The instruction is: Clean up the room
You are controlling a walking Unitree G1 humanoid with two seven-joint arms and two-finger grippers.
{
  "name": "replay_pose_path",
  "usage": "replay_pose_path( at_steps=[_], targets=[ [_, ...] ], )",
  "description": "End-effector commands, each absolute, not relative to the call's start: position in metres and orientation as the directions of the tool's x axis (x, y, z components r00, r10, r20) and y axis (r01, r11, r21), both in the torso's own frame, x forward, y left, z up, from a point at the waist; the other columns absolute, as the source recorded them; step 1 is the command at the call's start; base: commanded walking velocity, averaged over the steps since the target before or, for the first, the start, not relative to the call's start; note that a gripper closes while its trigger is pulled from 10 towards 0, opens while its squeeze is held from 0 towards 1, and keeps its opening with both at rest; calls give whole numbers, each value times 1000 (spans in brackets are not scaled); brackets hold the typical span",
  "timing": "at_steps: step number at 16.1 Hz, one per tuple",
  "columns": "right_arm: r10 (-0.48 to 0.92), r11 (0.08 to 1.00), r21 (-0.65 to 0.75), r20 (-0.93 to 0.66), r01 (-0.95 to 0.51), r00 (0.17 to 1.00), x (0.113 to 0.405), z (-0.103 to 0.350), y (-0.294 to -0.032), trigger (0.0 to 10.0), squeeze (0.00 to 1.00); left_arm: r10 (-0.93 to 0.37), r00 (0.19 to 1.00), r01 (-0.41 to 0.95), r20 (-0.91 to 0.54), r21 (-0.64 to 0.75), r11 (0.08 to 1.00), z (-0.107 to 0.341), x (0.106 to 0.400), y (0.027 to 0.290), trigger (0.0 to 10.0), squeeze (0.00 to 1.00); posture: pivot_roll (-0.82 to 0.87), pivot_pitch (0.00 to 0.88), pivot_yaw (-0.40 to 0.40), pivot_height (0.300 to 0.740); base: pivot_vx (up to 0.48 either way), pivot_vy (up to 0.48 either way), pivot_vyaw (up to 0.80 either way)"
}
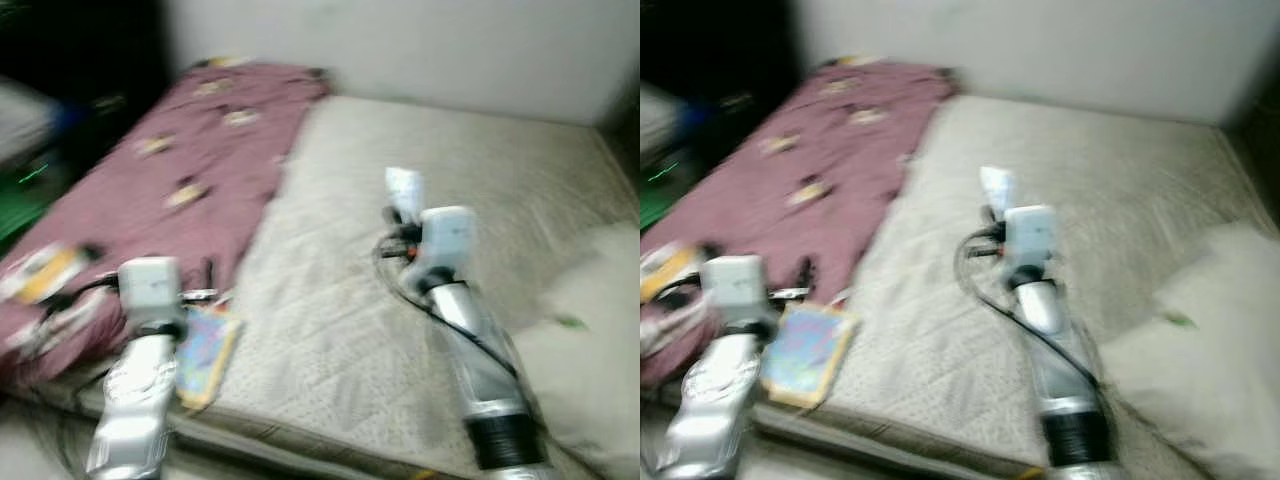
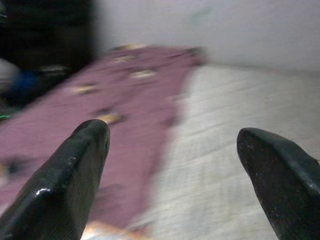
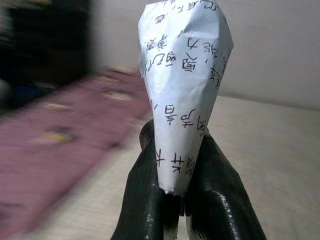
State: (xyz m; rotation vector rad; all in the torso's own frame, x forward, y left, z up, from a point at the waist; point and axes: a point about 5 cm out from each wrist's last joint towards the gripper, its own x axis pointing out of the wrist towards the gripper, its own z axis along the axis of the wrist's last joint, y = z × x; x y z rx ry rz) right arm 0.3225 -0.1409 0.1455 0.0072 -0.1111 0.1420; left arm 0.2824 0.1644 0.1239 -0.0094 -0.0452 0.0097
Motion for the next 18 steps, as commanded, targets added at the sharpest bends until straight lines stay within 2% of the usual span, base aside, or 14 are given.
replay_pose_path(
  at_steps=[1,4,7,11,15,18],
  targets=[
    [142,989,9,122,-144,982,324,149,-136,10000,0,34,999,-35,33,17,999,122,281,169,10000,0,-13,0,-19,740,0,0,0],
    [128,991,32,106,-132,986,325,146,-136,10000,0,25,999,-25,42,7,1000,123,283,167,10000,0,-12,0,-18,740,0,0,0],
    [139,990,-17,123,-138,983,325,147,-136,10000,0,6,999,-6,44,3,1000,125,283,166,10000,0,-10,0,-15,740,0,0,0],
    [135,990,23,70,-137,988,327,140,-134,10000,0,-6,999,6,45,-13,1000,125,284,163,10000,0,-11,0,-15,740,0,0,0],
    [160,985,46,90,-165,983,327,142,-130,10000,0,-9,999,10,50,-23,1000,126,286,162,10000,0,-13,0,-16,740,0,0,-800],
    [174,984,33,87,-177,981,327,142,-128,10000,0,-3,999,4,48,-27,1000,125,285,162,10000,0,-14,0,-16,740,0,268,0]
  ],
)
